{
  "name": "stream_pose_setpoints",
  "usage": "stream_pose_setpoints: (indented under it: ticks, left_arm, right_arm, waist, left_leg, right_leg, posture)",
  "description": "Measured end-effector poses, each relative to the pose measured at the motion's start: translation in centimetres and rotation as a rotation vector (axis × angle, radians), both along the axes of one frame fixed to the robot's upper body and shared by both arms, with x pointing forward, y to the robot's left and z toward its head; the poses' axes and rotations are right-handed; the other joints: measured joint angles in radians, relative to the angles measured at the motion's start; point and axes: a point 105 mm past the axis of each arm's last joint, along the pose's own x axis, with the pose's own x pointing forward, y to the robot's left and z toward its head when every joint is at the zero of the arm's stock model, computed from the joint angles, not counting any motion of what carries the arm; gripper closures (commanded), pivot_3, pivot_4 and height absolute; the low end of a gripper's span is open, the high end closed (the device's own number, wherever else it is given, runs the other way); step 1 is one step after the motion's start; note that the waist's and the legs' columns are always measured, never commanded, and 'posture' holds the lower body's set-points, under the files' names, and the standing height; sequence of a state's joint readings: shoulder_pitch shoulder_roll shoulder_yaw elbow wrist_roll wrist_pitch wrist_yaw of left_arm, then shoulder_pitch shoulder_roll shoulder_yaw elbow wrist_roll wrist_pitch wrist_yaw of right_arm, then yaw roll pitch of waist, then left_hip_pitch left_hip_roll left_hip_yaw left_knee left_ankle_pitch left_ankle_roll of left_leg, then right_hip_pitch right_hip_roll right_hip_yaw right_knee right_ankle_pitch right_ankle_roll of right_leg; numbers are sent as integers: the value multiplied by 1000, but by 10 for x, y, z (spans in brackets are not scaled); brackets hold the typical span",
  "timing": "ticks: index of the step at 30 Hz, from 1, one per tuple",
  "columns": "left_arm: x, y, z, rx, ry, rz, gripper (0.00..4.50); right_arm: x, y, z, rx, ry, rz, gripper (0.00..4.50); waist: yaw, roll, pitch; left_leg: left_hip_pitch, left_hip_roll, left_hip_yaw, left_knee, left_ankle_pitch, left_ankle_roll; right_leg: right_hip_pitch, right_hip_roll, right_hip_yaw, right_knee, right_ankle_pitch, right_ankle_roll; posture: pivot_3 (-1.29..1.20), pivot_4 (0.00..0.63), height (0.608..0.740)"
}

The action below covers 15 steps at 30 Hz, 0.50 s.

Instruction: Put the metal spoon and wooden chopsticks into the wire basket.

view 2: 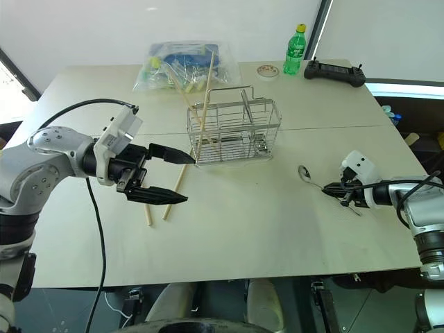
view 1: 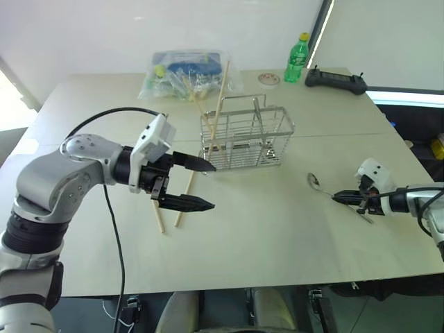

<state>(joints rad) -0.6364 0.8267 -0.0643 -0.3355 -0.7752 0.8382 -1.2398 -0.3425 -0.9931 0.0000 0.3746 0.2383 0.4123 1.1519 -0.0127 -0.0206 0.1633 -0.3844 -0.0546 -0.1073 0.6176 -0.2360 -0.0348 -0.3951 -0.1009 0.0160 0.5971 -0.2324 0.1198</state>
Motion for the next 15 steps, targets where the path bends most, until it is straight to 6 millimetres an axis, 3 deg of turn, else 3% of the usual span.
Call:
stream_pose_setpoints:
  ticks: [4,8,15]
  left_arm:
    - [1,0,1,-3,-5,3,0]
    - [9,1,7,-13,-32,24,0]
    - [18,4,9,-23,-55,57,0]
  right_arm:
    - [-4,2,-1,-3,-17,26,4431]
    - [-20,20,0,-12,-52,140,4431]
    - [-54,64,40,118,-143,286,4431]
  waist:
    - [1,0,0]
    - [1,0,0]
    - [2,1,0]
  left_leg:
    - [0,0,0,0,0,0]
    - [0,0,-1,0,0,0]
    - [0,0,-1,0,0,0]
  right_leg:
    - [0,0,0,0,0,0]
    - [0,0,0,0,0,1]
    - [0,0,0,1,-1,1]
  posture:
    - [0,150,726]
    - [0,150,726]
    - [0,150,726]
